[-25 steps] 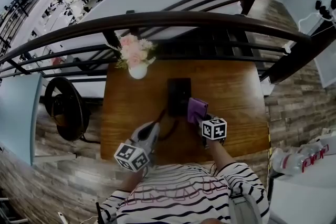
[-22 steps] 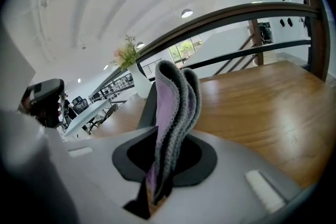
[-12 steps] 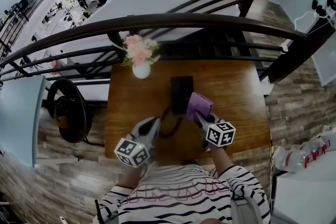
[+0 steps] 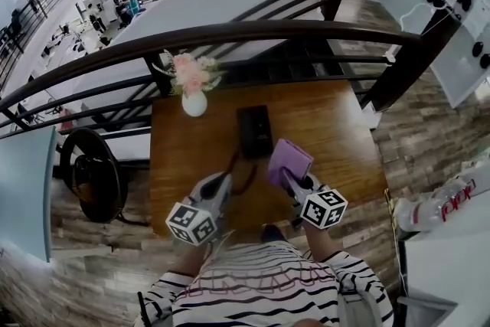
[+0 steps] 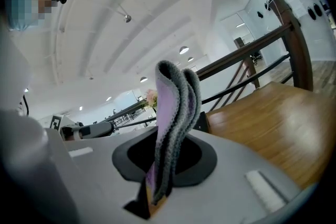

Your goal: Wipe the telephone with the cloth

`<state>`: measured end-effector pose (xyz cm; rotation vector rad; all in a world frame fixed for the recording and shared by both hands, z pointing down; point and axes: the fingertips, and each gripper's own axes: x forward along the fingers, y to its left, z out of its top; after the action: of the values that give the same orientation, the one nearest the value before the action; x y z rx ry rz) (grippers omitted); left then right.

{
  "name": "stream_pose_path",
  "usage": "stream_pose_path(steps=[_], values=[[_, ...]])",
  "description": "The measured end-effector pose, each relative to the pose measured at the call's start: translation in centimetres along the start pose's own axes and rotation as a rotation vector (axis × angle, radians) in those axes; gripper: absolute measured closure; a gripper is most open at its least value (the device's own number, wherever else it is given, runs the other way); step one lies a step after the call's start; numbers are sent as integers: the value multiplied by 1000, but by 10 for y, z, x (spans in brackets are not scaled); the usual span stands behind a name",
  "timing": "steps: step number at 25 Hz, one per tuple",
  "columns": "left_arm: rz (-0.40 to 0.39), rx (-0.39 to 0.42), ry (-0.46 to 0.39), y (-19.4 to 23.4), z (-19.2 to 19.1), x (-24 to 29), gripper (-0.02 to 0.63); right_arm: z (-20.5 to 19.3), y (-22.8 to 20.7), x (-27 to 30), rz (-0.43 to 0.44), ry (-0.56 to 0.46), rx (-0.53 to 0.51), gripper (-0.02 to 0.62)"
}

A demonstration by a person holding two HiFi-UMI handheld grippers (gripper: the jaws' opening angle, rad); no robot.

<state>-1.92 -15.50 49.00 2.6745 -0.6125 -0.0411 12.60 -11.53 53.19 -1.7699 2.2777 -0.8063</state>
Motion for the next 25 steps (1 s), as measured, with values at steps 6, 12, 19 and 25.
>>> stream_pose_path(steps=[6,12,19,25], values=[[-25,-2,4,-20,-7,-30,603,-19,33,-40,-19,-27,18,545],[-33,-8,12,-31,-23,-57,604,-43,53,-64,-29,-38,29,545],[-33,-11,26,-44,-34,-87,603,-54,75,-86,-39,-58,8,545],[-27,-15,36,-46,-47,-101,604,-64,82,-87,-32,-54,-10,546]])
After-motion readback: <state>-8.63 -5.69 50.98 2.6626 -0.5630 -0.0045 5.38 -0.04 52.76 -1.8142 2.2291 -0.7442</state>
